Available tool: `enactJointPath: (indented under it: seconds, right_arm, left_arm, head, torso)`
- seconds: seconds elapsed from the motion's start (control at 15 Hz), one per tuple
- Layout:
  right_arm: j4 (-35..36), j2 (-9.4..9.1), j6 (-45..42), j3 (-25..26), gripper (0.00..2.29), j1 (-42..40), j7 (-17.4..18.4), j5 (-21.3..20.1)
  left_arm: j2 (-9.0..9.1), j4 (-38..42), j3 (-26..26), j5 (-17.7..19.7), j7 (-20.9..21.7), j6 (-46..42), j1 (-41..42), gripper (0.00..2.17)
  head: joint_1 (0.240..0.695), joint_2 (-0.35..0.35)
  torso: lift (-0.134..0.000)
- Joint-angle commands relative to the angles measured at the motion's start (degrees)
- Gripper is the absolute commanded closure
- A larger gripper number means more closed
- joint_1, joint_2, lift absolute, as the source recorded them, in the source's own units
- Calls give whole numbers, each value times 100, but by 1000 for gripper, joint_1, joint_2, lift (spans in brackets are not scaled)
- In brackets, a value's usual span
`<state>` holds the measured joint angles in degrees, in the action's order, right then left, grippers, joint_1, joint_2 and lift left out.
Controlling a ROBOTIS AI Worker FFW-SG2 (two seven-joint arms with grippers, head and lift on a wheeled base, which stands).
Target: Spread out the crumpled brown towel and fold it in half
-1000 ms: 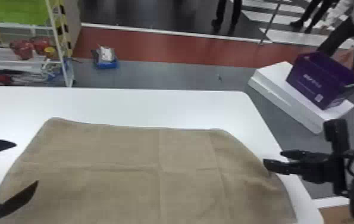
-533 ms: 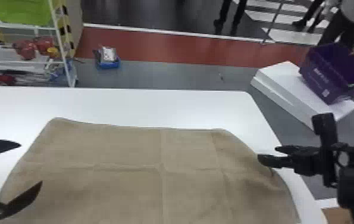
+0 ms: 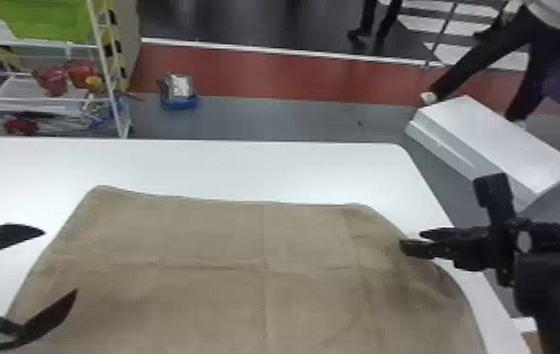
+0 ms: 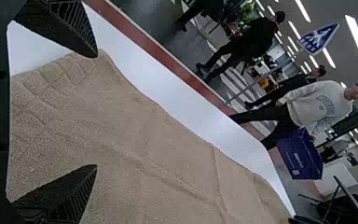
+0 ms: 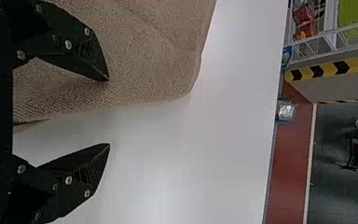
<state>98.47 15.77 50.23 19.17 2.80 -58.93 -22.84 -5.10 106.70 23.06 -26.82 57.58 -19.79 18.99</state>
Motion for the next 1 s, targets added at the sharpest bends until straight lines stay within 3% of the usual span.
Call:
enactJointPath:
  seconds: [0.0, 0.13, 0.33, 0.67, 0.8, 0.93]
  right_arm:
    - [-29, -3, -17, -62, 937, 19, -22, -1]
    - [-29, -12, 0, -80, 1426, 19, -57, 8]
    - [270, -47, 0, 43, 1477, -139, -75, 175]
    - [1860, -197, 668, -44, 1477, -772, -444, 491]
    - [2326, -249, 738, -510, 1477, -1097, -699, 201]
    - [2397, -267, 738, -1134, 1477, -1229, -910, -414]
  left_arm:
    - [0, 18, 31, 10, -1, -63, 61, 36]
    - [-8, 26, 58, 19, -1, -116, 88, 36]
    - [-8, 62, 75, 36, -1, -186, 176, 36]
    - [0, 114, 102, 54, -1, -186, 246, 36]
    - [0, 123, 93, 80, -1, -186, 255, 36]
    - [0, 123, 84, 80, 8, -186, 272, 36]
  head:
    - [695, -180]
    - [695, -172]
    - [695, -167]
    - [695, -145]
    - [695, -104]
    - [695, -64]
  torso:
    - [-123]
    - [-123]
    - [-123]
    - [-123]
    - [-123]
    - [-123]
